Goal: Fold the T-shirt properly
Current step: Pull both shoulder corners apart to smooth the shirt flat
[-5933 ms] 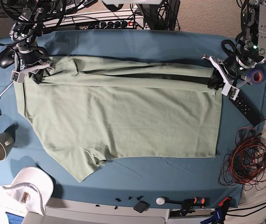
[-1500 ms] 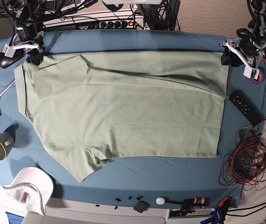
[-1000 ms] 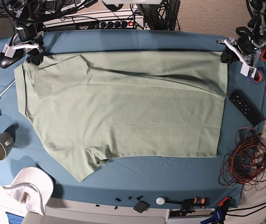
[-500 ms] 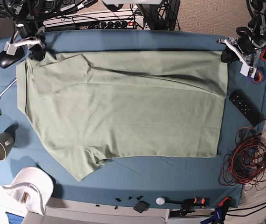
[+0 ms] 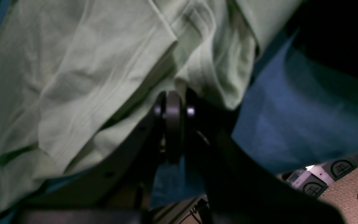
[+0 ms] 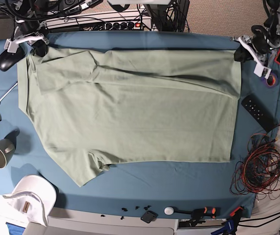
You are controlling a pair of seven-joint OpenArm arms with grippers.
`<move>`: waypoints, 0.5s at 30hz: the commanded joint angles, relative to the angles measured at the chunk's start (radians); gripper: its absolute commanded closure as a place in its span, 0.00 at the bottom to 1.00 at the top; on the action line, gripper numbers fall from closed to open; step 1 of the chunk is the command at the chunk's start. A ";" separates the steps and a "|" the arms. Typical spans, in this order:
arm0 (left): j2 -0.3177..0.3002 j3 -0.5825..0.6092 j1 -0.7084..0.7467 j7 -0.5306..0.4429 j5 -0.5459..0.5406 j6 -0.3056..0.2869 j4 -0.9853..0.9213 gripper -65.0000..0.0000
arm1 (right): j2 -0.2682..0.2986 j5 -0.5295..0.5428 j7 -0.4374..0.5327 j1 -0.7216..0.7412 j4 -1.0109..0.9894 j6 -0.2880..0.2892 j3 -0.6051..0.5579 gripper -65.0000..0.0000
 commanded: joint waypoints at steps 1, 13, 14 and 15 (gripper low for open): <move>-0.014 -0.022 0.019 0.032 0.023 0.007 0.004 1.00 | 0.012 0.010 0.007 -0.008 0.018 0.006 0.003 1.00; -0.014 -0.078 0.053 0.042 -0.003 -0.016 0.005 1.00 | 0.012 0.021 -0.004 -0.063 0.018 0.006 0.003 1.00; -0.014 -0.078 0.055 0.045 -0.003 -0.016 0.005 1.00 | 0.012 0.021 -0.003 -0.070 0.018 0.006 0.003 1.00; -0.014 -0.078 0.058 0.047 -0.003 -0.015 0.005 1.00 | 0.012 0.021 -0.003 -0.070 0.018 0.006 0.003 1.00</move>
